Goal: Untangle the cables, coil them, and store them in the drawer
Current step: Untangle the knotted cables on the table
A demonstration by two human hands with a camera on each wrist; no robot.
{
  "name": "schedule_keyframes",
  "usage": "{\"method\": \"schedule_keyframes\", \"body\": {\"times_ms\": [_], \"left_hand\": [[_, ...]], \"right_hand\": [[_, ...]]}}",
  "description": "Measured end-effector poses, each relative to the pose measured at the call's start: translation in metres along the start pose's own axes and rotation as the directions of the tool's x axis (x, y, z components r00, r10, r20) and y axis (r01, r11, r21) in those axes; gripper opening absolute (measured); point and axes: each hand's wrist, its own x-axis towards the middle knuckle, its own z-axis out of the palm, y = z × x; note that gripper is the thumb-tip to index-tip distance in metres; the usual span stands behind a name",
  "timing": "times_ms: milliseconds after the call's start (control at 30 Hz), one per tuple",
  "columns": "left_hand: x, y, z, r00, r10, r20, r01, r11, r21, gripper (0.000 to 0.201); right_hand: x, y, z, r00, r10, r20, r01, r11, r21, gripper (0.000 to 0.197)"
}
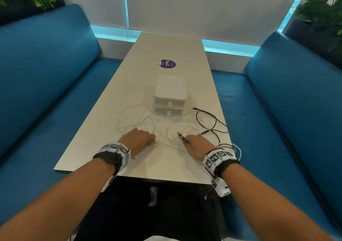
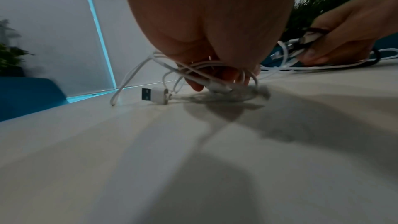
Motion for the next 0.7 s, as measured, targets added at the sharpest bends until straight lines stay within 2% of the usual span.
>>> {"method": "schedule_keyframes", "body": {"times_ms": [100,167,267,400,467,567,633,700], "left_hand": [[-0.005,-0.002,-0.004,0.999,-0.046,-0.022,0.046,0.999,-0.023,0.014],[-0.003,0.008,-0.005,0.997,-0.032,-0.068,0.033,0.999,0.002,0.017],[0.004,0.023,-0.003,0.992,-0.013,-0.127,0.014,1.000,0.007,0.023],[0.007,0.035,0.003,0.990,-0.001,-0.139,0.005,1.000,0.030,0.022],[0.007,0.036,0.007,0.990,-0.004,-0.138,0.008,1.000,0.030,0.022],[0.006,0.037,0.008,0.992,-0.010,-0.127,0.012,1.000,0.019,0.022],[0.007,0.037,0.008,0.994,-0.004,-0.111,0.004,1.000,-0.001,0.024],[0.007,0.037,0.007,0.995,0.000,-0.096,-0.004,0.999,-0.048,0.027]], "right_hand": [[0.000,0.000,-0.005,0.997,0.042,-0.057,-0.035,0.991,0.126,0.031],[0.000,-0.010,-0.008,0.992,0.078,-0.098,-0.043,0.948,0.316,0.032],[-0.003,-0.024,-0.013,0.989,0.134,-0.063,-0.072,0.806,0.587,0.032],[-0.008,-0.035,-0.014,0.994,0.084,0.074,-0.109,0.609,0.785,0.027],[-0.009,-0.039,-0.013,0.994,0.033,0.107,-0.108,0.544,0.832,0.024],[-0.008,-0.044,-0.008,0.990,-0.039,0.132,-0.092,0.529,0.843,0.023],[-0.007,-0.048,-0.005,0.989,-0.048,0.141,-0.090,0.562,0.823,0.024],[-0.006,-0.053,-0.003,0.994,-0.042,0.102,-0.053,0.632,0.773,0.025]]}}
